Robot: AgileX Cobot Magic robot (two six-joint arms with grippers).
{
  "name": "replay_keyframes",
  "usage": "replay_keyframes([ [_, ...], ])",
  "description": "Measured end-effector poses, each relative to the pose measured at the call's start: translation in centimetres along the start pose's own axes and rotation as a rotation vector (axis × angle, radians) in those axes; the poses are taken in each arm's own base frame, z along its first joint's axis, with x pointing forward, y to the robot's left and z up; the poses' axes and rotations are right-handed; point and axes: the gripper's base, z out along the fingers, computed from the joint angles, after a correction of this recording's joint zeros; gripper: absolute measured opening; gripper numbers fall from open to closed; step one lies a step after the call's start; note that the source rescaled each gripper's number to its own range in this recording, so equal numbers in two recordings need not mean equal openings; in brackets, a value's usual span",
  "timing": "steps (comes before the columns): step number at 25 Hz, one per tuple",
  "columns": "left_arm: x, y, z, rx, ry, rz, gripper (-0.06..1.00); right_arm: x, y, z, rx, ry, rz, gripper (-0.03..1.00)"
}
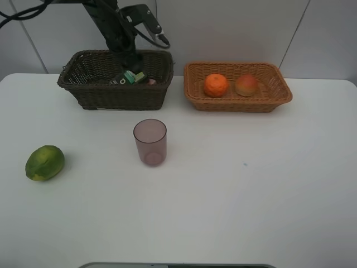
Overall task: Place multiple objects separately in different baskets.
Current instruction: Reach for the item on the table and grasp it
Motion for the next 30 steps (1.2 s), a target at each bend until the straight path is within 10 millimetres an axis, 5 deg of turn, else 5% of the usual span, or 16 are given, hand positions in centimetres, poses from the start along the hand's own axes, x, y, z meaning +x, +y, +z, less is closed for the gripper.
replay_keyframes([
  [5, -0.7, -0.4, -3.2, 0.031, 0.016, -0.127, 0.99, 0.0, 0.0, 0.0, 0.0, 0.0, 0.0, 0.73],
  [13, -1.8, -4.5, -6.1, 0.174, 0.186, -0.341, 0.99, 0.0, 0.0, 0.0, 0.0, 0.0, 0.0, 0.73],
  [30, -4.3, -10.4, -7.9, 0.222, 0.316, -0.519, 0.99, 0.0, 0.0, 0.0, 0.001, 0.0, 0.0, 0.73],
])
